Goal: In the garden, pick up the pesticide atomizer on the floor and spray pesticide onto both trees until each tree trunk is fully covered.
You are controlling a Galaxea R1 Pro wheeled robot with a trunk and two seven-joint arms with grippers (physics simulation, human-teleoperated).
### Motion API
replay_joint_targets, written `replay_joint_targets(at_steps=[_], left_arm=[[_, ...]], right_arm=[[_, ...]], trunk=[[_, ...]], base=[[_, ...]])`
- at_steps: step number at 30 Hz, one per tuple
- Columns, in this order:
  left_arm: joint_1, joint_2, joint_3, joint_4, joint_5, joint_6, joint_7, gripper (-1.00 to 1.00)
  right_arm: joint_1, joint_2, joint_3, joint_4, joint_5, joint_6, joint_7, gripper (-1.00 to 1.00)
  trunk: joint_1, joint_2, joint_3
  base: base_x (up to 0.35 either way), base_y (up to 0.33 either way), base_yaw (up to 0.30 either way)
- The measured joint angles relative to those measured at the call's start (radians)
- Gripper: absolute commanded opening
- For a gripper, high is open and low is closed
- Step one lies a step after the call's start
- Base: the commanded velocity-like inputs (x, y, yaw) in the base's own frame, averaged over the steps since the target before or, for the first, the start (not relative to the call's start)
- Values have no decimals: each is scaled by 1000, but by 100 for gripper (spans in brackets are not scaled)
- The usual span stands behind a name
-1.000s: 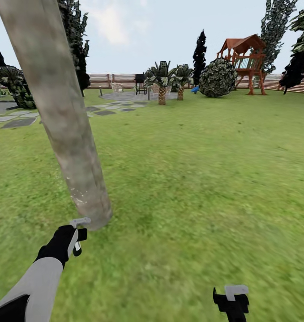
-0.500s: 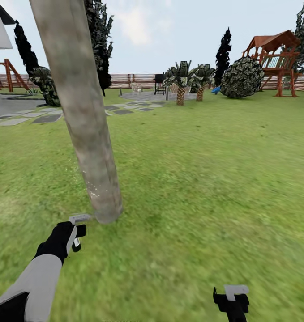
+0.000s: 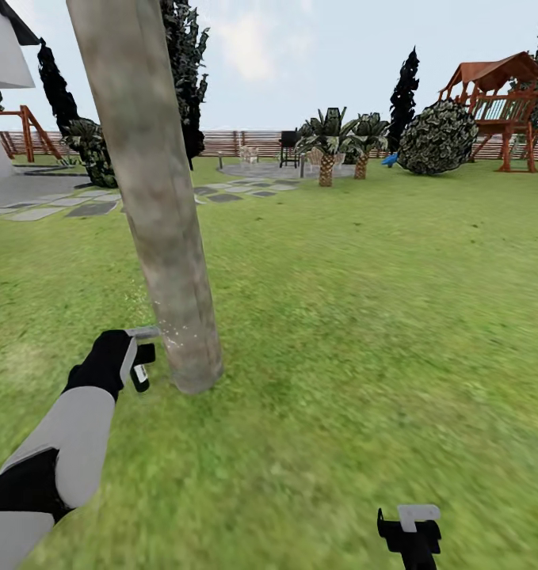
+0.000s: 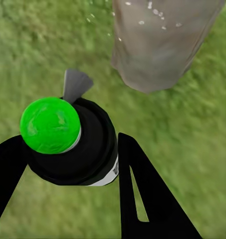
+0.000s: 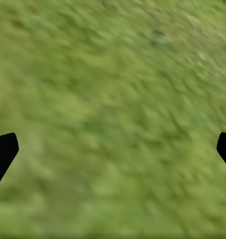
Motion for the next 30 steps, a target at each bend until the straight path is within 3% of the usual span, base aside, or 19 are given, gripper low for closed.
replay_joint_targets(at_steps=[6,15,30], left_arm=[[0,2,-1,-3,1,3,-1,-100],[-5,2,-1,-5,2,1,-2,-100],[-4,0,-2,-32,3,3,-2,-100]], right_arm=[[0,0,0,0,0,0,0,100],[0,1,0,0,0,0,-1,100],[0,0,0,0,0,0,-1,100]], trunk=[[0,0,0],[0,0,0],[0,0,0]], base=[[0,-121,35],[-16,-270,258],[63,-271,11]])
